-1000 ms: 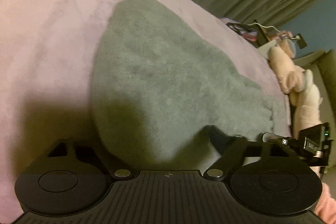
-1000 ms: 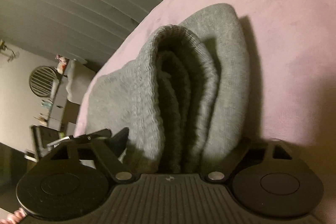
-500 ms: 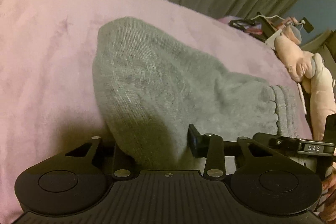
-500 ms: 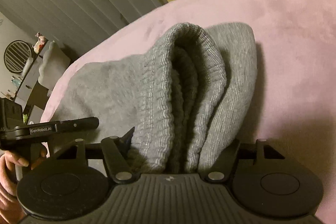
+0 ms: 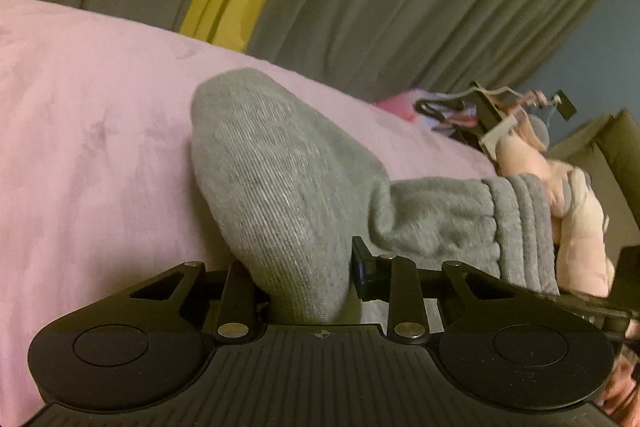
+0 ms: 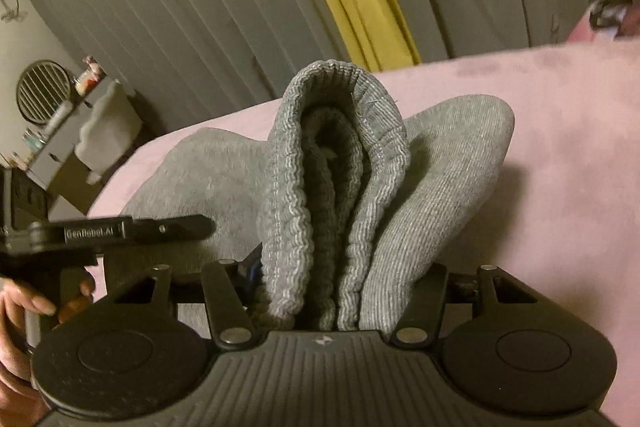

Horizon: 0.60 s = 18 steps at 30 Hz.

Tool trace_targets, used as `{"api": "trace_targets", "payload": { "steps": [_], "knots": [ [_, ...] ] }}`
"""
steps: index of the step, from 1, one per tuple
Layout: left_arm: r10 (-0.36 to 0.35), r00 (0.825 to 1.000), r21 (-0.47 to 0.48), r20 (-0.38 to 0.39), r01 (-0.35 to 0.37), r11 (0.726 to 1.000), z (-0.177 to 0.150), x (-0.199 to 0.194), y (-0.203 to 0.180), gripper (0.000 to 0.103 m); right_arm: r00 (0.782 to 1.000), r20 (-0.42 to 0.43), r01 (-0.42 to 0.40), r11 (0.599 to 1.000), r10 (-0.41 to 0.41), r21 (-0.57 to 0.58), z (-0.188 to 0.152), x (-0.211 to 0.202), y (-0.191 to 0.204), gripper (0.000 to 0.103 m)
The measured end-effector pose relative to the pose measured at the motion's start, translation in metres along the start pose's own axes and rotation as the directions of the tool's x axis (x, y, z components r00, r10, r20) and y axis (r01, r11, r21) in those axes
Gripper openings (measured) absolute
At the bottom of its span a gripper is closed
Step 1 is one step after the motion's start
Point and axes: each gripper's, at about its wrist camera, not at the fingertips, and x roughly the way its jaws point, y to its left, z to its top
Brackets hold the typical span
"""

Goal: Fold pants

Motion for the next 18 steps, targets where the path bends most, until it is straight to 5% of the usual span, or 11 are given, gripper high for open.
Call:
{"api": "trace_targets", "payload": {
  "steps": [18],
  "knots": [
    [0.034,0.999,-0.062,-0.012,-0.035,0.997,-0.002,0.021,0.024,0.032,0.997,-0.023,0.075,0.997,-0.076,-0.014,0.007,0.031,0.002,0.058]
  ]
}}
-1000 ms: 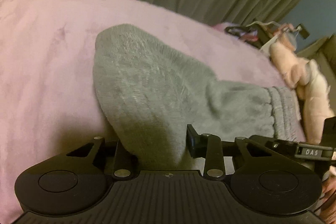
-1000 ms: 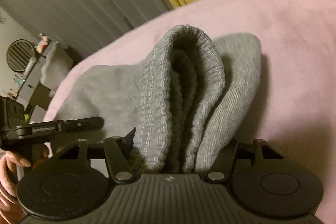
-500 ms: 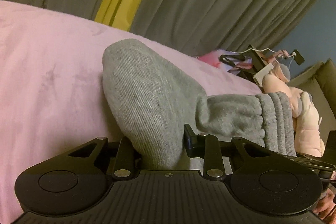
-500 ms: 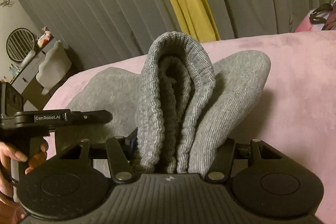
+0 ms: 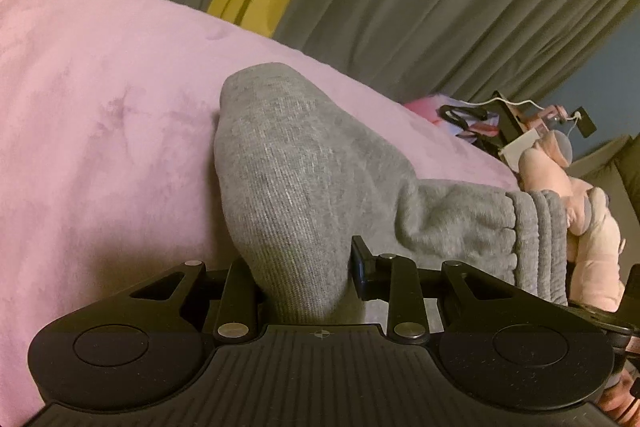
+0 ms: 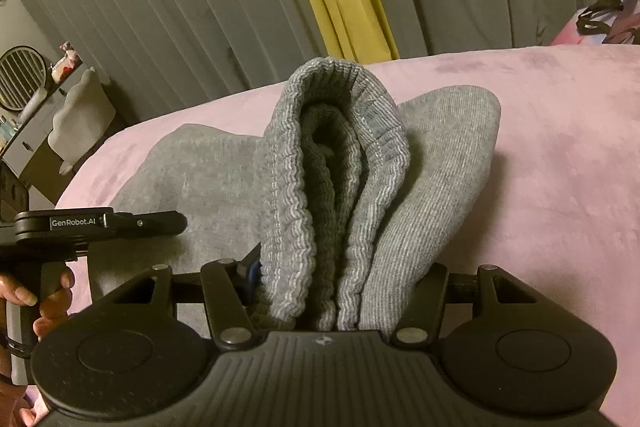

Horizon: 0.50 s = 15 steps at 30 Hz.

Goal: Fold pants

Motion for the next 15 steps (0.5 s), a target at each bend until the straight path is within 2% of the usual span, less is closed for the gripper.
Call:
{"api": "trace_targets", "payload": {
  "steps": [15],
  "knots": [
    [0.016,1.0,-0.002,0.003,-0.016,1.0,-0.003,-0.001,0.002,0.037,0.999,-0.006,0.039,0.999,-0.039,-0.011,-0.003,0.014,0.003,0.061]
  ]
}}
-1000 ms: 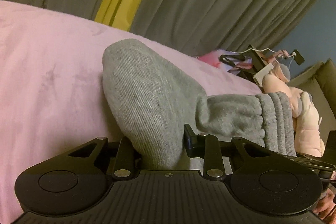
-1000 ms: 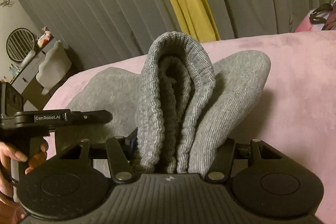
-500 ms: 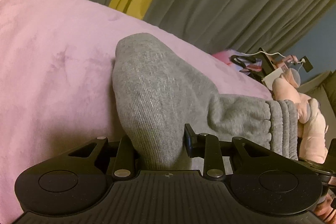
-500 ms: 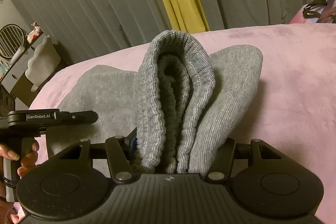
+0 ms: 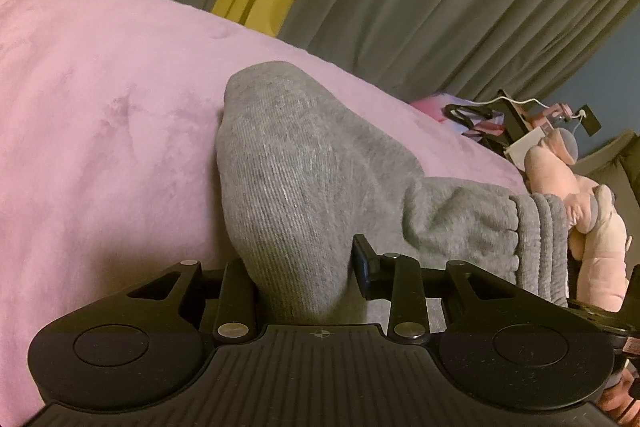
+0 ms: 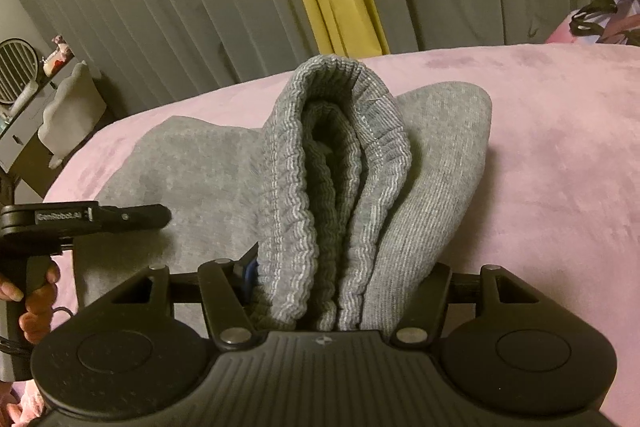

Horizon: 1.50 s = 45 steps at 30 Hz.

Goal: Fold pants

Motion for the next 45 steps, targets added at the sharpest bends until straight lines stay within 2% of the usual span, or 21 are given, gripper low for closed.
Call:
{"api": "trace_targets", "payload": {
  "steps": [4,5,6,8,11,15,17,18,19,22,27,29,31,32,34,36,39,40,41,43,45],
  "knots": [
    [0.01,1.0,0.007,-0.017,-0.01,1.0,-0.003,0.003,0.003,0.052,1.0,-0.018,0.012,1.0,-0.011,0.027,-0.003,0.009,-0.009,0.069],
    [0.019,0.999,0.017,-0.028,-0.019,1.0,-0.005,0.005,0.003,0.054,0.999,-0.032,0.019,0.999,-0.018,0.035,-0.004,0.014,-0.011,0.07],
    [0.029,0.999,0.027,-0.036,-0.028,0.999,-0.007,0.007,0.003,0.054,0.999,-0.045,0.025,0.999,-0.023,0.043,-0.005,0.017,-0.014,0.071],
    [0.029,0.999,0.03,-0.041,-0.028,0.999,-0.009,0.008,0.004,0.054,0.997,-0.067,0.029,0.997,-0.024,0.072,-0.006,0.023,-0.019,0.08],
    [-0.009,0.999,-0.002,-0.038,0.008,1.0,-0.009,0.005,0.011,0.053,0.996,-0.084,0.021,0.987,-0.008,0.156,-0.007,0.025,-0.032,0.095],
    [-0.003,0.998,-0.05,-0.067,0.0,0.999,-0.011,0.015,0.02,0.055,0.992,-0.114,-0.017,0.969,0.046,0.246,-0.012,0.038,-0.045,0.098],
    [-0.002,0.998,-0.06,-0.059,-0.002,0.998,-0.013,0.015,0.019,0.051,0.995,-0.091,-0.02,0.972,0.042,0.232,-0.013,0.039,-0.042,0.089],
    [-0.007,0.999,-0.058,-0.051,0.004,0.998,-0.013,0.013,0.018,0.043,0.997,-0.076,-0.017,0.978,0.033,0.208,-0.012,0.038,-0.038,0.075],
    [-0.006,0.999,-0.043,-0.033,0.005,0.999,-0.014,0.008,0.016,0.038,0.997,-0.066,-0.023,0.984,0.036,0.178,-0.012,0.036,-0.032,0.071],
    [0.004,1.0,0.005,0.011,-0.004,1.0,-0.017,-0.005,0.006,0.029,0.998,-0.057,-0.018,0.993,0.025,0.117,-0.007,0.029,-0.024,0.064],
    [-0.041,0.999,-0.003,0.022,0.041,0.999,-0.019,-0.028,0.003,0.027,0.996,-0.039,-0.077,0.979,0.085,0.189,0.001,0.012,-0.037,0.061],
    [0.002,1.0,0.006,0.027,-0.003,1.0,-0.021,-0.03,0.007,0.039,0.995,-0.038,-0.077,0.972,0.088,0.223,0.0,0.011,-0.044,0.066],
    [0.126,0.991,0.025,0.055,-0.127,0.992,-0.023,-0.029,0.009,0.052,0.999,-0.041,-0.022,0.96,0.035,0.279,-0.004,0.007,-0.056,0.082],
    [0.181,0.981,0.045,0.075,-0.184,0.982,-0.027,-0.031,0.01,0.054,1.0,-0.029,0.004,0.954,0.005,0.299,-0.007,0.002,-0.059,0.087],
    [0.199,0.972,0.091,0.126,-0.211,0.973,-0.037,-0.04,0.007,0.058,1.0,0.026,0.005,0.94,-0.015,0.341,-0.016,-0.014,-0.064,0.09],
    [0.231,0.955,0.162,0.185,-0.262,0.951,-0.054,-0.052,-0.001,0.063,0.997,0.075,-0.006,0.927,-0.023,0.376,-0.028,-0.032,-0.062,0.09],
    [0.264,0.93,0.272,0.256,-0.331,0.903,-0.085,-0.065,-0.012,0.068,0.984,0.172,-0.113,0.872,0.033,0.476,-0.058,-0.059,-0.061,0.09],
    [0.264,0.927,0.292,0.266,-0.339,0.894,-0.094,-0.069,-0.015,0.068,0.978,0.198,-0.161,0.837,0.065,0.523,-0.071,-0.062,-0.061,0.09],
    [0.257,0.928,0.303,0.27,-0.335,0.892,-0.103,-0.073,-0.017,0.07,0.971,0.213,-0.215,0.78,0.107,0.588,-0.087,-0.061,-0.063,0.09],
    [0.233,0.942,0.269,0.241,-0.295,0.917,-0.116,-0.079,-0.015,0.074,0.959,0.227,-0.281,0.692,0.171,0.665,-0.108,-0.05,-0.064,0.09],
    [0.194,0.961,0.205,0.195,-0.234,0.951,-0.126,-0.079,-0.01,0.077,0.953,0.254,-0.298,0.651,0.164,0.698,-0.121,-0.042,-0.066,0.09]
  ]
}}
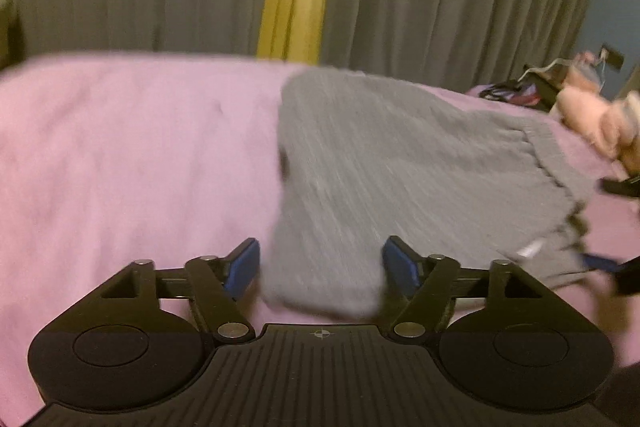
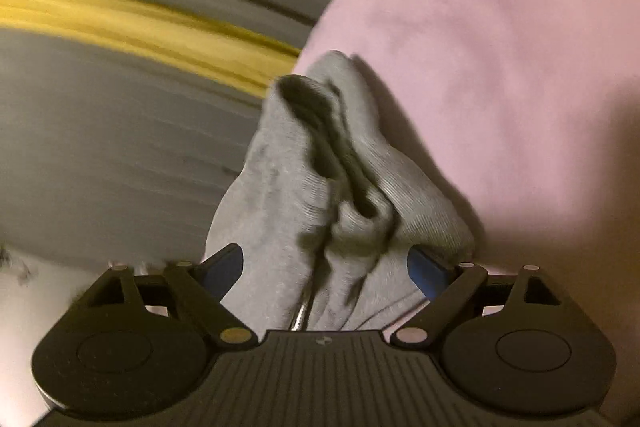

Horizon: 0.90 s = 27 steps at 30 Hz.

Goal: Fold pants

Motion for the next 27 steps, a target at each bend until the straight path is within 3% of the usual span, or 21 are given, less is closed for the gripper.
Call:
{"api": "trace_targets", "payload": {
  "steps": [3,5,6,7,11,12,13,15,17,18,19,23,27],
  "knots": [
    [0.013,1.0,-0.003,0.0,-0.013,1.0,-0.006,-0.003,-0.005,0.078,0.999,0.033,-0.035,0.999,0.035,0.017,-0.002,0.013,-0.006,0.088],
    [0.002,1.0,0.005,-0.005,-0.002,1.0,-0.006,-0.004,-0.01,0.079,0.999,0.027,-0.029,1.0,0.029,0.01,-0.004,0.025,-0.003,0.079],
    [-0.012,1.0,0.004,-0.011,0.012,1.0,-0.009,-0.005,-0.011,0.082,0.999,0.037,-0.014,1.0,0.014,-0.016,-0.006,0.027,0.002,0.06],
    [-0.03,0.999,0.005,-0.026,0.03,1.0,-0.012,-0.005,-0.012,0.083,0.999,0.05,0.004,0.999,-0.002,-0.049,-0.007,0.03,0.007,0.049],
    [-0.058,0.995,0.005,-0.079,0.058,0.998,-0.018,0.006,-0.018,0.083,0.997,0.06,-0.042,0.999,0.041,0.004,-0.005,0.04,0.004,0.055],
    [-0.069,0.993,-0.011,-0.094,0.068,0.998,-0.018,0.01,-0.017,0.083,0.997,0.062,-0.043,0.999,0.041,0.023,-0.004,0.044,0.003,0.06],
    [-0.071,0.992,-0.023,-0.108,0.069,0.997,-0.019,0.014,-0.017,0.083,0.997,0.066,-0.049,0.998,0.047,0.039,-0.002,0.051,0.004,0.072],
    [-0.063,0.99,-0.032,-0.122,0.059,0.998,-0.022,0.019,-0.015,0.083,0.996,0.069,-0.054,0.998,0.052,0.022,-0.002,0.059,0.014,0.079],
    [-0.053,0.992,-0.035,-0.115,0.049,0.998,-0.022,0.021,-0.016,0.083,0.998,0.069,0.019,0.999,-0.016,-0.043,-0.005,0.066,0.031,0.071],
    [-0.043,0.994,-0.041,-0.101,0.039,0.998,-0.022,0.021,-0.015,0.083,0.996,0.069,0.055,0.996,-0.05,-0.071,-0.006,0.069,0.038,0.039],
    [-0.035,0.995,-0.049,-0.093,0.03,0.998,-0.024,0.02,-0.013,0.083,0.996,0.057,0.066,0.994,-0.061,-0.087,-0.007,0.071,0.043,0.039],
    [-0.036,0.998,-0.074,-0.061,0.031,0.997,-0.025,0.016,-0.009,0.083,0.996,0.068,-0.055,0.998,0.057,-0.032,-0.004,0.057,0.067,0.038],
    [0.003,0.998,-0.047,-0.06,-0.006,0.999,-0.028,0.017,-0.012,0.084,0.988,0.078,-0.127,0.987,0.135,-0.1,-0.003,0.041,0.108,0.037]
  ]
}}
